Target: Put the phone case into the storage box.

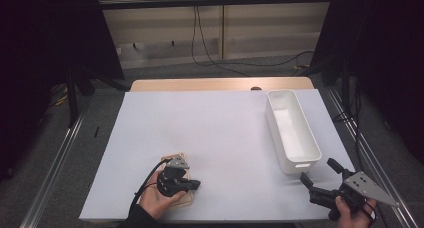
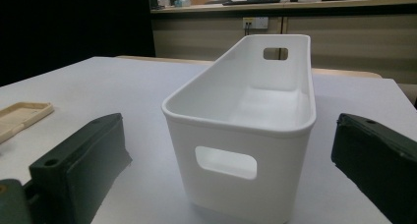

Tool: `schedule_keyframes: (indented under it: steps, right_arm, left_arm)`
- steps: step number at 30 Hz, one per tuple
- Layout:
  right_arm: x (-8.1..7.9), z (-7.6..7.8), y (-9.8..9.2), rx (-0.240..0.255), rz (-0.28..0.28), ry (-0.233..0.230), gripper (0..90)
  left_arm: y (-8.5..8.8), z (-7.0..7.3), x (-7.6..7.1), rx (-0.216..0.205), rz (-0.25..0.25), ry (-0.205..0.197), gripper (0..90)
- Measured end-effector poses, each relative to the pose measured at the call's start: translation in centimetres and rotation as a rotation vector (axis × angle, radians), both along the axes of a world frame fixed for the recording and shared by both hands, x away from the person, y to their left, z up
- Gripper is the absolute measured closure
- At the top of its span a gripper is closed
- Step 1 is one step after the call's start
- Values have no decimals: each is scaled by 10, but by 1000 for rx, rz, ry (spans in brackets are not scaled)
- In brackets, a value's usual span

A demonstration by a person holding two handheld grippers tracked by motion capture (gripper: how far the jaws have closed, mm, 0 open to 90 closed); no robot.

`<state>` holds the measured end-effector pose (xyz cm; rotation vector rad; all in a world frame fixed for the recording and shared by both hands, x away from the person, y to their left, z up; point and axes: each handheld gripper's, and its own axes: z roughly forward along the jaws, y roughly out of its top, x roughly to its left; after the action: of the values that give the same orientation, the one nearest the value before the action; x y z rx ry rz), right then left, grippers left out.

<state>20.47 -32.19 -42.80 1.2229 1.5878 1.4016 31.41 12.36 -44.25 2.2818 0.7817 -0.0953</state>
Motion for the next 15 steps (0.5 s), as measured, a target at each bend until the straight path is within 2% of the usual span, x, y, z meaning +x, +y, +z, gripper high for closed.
schedule_keyframes:
  steps: [8, 14, 15]
  right_arm:
    - [0, 0, 0, -1, 4, -1, 0]
    - [0, 0, 0, 0, 4, -1, 0]
    - [0, 0, 0, 1, 3, -1, 0]
  left_arm:
    - [14, 1, -5, -7, 30, 31, 900]
    - [20, 2, -6, 8, 39, 30, 900]
    - [23, 2, -6, 2, 47, 43, 900]
